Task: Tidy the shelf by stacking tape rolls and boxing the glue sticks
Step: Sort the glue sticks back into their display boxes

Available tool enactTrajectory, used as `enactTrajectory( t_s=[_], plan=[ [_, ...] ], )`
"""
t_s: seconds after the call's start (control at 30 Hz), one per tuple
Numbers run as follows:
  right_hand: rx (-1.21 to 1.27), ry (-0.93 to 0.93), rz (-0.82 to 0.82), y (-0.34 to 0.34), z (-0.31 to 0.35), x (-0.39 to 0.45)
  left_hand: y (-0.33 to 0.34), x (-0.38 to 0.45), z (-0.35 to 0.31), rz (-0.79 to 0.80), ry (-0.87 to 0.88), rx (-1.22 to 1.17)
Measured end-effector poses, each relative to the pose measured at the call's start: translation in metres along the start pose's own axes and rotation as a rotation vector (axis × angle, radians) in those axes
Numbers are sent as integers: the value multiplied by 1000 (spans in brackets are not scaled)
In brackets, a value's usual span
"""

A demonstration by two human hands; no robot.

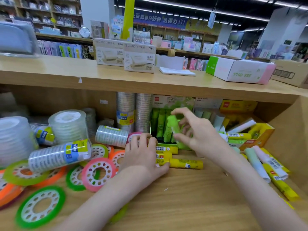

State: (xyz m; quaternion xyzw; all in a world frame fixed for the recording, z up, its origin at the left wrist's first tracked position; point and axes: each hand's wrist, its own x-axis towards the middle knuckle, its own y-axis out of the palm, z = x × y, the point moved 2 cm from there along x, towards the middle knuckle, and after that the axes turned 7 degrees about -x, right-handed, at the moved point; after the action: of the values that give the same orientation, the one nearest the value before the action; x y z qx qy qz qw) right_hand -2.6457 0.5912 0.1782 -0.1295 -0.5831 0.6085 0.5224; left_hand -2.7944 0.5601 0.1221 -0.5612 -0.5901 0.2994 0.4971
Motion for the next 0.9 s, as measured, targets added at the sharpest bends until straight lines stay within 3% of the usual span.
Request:
enactTrajectory(
  t_s=[0.13,0.33,0.6,0.9],
  plan=[
    [22,-91,-177,5,8,8,-1,-1,1,8,-16,23],
    [-341,-249,-355,36,5,16,-1,0,1,31,-21,38],
    [-510,-122,-378,42,-3,22,-1,1,2,31,-16,64],
    [-427,-84,-174,45,-6,9,1,0,3,15,-2,43]
  ],
)
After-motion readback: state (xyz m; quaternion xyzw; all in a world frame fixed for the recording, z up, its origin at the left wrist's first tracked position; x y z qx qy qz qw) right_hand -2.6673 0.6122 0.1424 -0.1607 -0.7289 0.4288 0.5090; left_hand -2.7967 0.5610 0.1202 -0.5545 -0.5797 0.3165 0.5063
